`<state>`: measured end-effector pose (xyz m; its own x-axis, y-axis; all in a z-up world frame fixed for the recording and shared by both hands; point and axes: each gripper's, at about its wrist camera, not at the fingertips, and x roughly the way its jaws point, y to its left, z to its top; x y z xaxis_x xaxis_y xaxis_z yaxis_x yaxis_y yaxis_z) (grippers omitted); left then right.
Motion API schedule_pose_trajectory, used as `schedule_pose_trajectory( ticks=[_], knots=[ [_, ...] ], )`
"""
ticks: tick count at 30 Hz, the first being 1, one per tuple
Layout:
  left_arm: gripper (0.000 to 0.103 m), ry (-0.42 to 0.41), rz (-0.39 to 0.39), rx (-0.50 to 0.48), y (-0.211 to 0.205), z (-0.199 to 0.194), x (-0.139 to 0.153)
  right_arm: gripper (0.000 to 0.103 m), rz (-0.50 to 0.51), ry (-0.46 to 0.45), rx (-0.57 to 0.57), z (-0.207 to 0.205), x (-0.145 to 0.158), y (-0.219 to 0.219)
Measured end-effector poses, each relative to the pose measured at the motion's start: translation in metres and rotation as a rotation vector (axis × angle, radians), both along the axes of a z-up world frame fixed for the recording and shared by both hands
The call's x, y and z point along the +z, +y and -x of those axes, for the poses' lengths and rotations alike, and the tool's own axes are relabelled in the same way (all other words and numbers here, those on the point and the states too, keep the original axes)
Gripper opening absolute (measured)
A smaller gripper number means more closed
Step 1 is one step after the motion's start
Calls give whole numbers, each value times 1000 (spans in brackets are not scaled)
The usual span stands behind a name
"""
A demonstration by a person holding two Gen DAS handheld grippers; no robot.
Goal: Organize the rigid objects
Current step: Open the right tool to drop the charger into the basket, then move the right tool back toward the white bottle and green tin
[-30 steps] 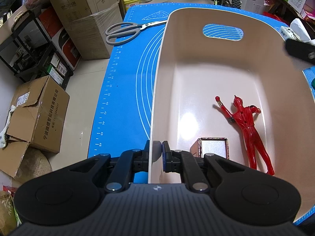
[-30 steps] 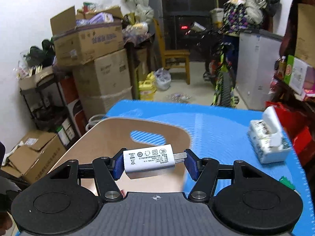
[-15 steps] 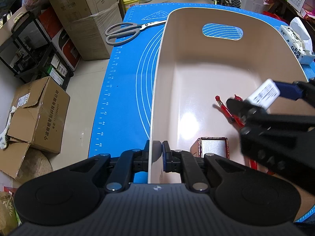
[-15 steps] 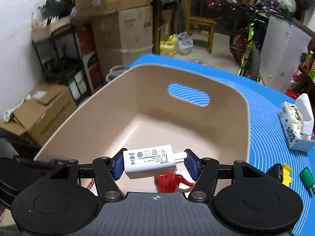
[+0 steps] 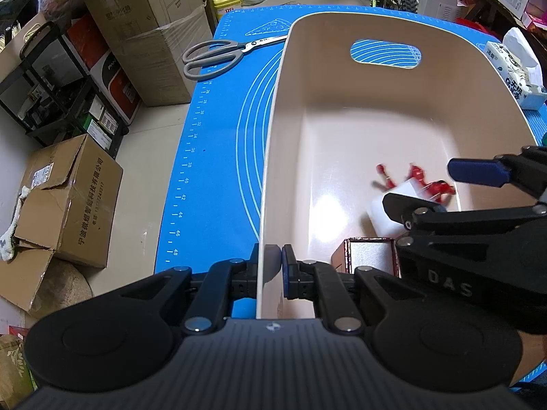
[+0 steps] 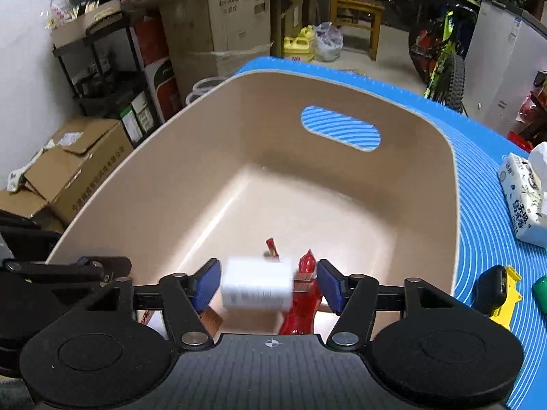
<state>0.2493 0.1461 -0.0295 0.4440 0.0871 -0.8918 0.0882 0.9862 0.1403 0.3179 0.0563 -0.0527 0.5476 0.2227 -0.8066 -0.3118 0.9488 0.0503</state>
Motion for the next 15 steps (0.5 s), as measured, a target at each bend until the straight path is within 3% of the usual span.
schedule_pose_trajectory(
  ticks=[6, 15],
  knots=[
    [13, 0, -1, -1, -1, 0, -1, 76, -45, -62, -16, 11, 22, -16],
    [13, 0, -1, -1, -1, 0, -1, 81, -153, -174, -173, 25, 56, -74]
  ],
)
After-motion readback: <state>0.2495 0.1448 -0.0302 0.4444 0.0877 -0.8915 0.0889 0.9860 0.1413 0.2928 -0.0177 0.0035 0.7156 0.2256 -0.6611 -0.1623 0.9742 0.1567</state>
